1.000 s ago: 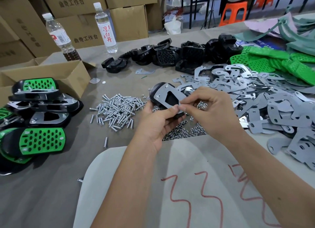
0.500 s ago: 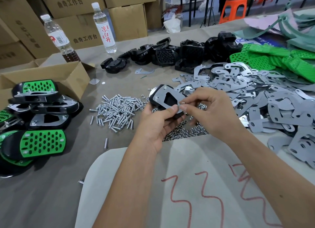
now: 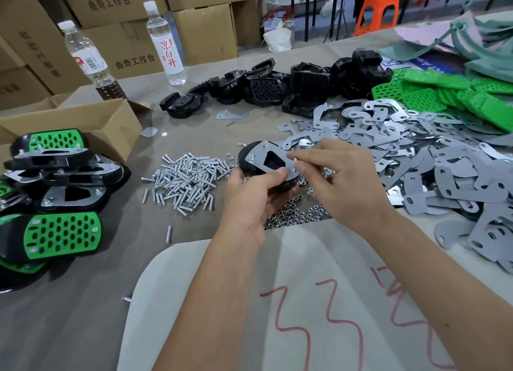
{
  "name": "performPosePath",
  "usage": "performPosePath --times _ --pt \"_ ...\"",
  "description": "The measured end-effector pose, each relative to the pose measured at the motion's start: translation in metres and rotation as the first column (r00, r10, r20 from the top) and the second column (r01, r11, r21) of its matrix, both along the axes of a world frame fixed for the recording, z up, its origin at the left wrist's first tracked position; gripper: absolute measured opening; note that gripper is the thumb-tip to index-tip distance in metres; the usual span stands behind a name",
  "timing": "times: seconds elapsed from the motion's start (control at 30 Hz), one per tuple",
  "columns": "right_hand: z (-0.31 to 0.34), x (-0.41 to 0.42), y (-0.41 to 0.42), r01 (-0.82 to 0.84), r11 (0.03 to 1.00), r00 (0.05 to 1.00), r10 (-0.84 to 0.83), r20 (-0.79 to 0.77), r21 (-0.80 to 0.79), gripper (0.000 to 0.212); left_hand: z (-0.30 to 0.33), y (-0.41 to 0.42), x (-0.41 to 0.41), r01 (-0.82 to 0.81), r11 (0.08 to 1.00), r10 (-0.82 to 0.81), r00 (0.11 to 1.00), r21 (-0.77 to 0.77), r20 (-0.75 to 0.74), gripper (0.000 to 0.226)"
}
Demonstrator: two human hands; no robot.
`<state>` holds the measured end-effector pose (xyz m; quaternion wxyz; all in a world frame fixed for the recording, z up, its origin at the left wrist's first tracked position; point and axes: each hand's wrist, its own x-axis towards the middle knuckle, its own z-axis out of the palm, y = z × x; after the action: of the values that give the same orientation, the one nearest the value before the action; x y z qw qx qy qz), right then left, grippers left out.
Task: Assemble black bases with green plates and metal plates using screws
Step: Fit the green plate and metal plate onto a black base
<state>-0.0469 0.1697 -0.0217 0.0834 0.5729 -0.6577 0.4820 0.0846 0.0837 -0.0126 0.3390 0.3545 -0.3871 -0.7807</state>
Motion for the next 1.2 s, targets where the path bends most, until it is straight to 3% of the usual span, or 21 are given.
performPosePath --times 0.4,0.8,0.9,1.03,1.2 --pt "0.001 -0.002 -0.001 -0.068 0.993 0.987 0.081 -0.141 0.097 0.015 -0.004 0.006 0.002 -0.111 0.977 0.118 0.993 -0.182 0.029 0.040" --pt "-0.002 0.007 -0.002 -0.001 1.000 0.984 -0.002 0.177 0.015 0.005 -0.004 0.006 -0.001 -0.121 0.972 0.129 0.991 -0.201 0.027 0.045" --pt "0.001 0.006 -0.001 -0.067 0.997 0.992 0.062 0.106 0.044 0.002 -0.004 0.005 0.001 -0.123 0.973 0.131 0.991 -0.194 0.026 0.044" --pt "0.007 -0.001 0.003 -0.152 0.983 0.986 0.158 -0.046 0.106 0.015 -0.004 0.003 0.003 -0.078 0.978 0.090 0.994 -0.194 0.056 0.042" --pt "0.008 -0.008 0.005 -0.213 0.970 0.977 0.213 0.014 0.118 0.015 -0.002 0.000 0.005 -0.003 0.981 0.018 0.997 -0.196 0.077 0.039"
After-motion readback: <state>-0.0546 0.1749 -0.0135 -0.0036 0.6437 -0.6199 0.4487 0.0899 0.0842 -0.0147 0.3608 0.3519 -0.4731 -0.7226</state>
